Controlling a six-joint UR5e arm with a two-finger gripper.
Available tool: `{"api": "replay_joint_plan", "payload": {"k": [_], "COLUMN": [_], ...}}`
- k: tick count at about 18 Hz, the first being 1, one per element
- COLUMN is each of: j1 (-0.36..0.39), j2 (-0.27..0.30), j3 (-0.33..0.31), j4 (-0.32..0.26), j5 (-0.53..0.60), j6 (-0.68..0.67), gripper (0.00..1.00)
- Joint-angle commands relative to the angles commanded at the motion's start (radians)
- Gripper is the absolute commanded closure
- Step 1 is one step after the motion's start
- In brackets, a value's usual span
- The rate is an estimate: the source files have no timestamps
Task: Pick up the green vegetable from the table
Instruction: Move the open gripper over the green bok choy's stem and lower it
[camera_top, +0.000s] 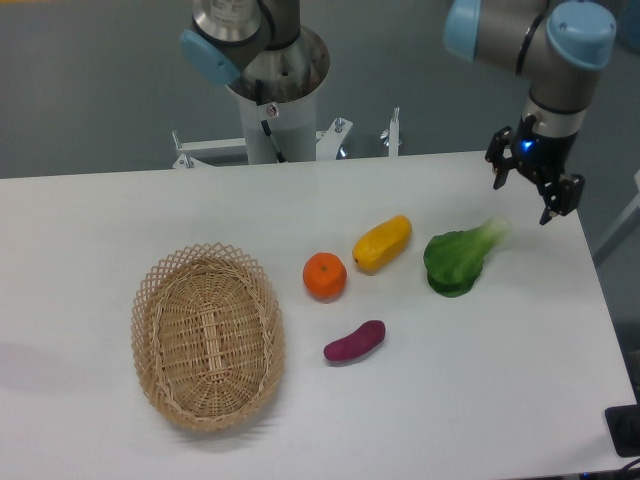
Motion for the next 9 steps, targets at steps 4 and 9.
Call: {"api": "replay_joint_plan", "payload": {"k": [4,9], "j1": [0.011,0.012], "j2": [-0.043,-0.066], "j3": [-0.052,-0.077], "j4": [0.089,0.094], "j5": [0.003,0.003], "j6": [0.003,-0.012], "gripper": [0.0,0.0]}}
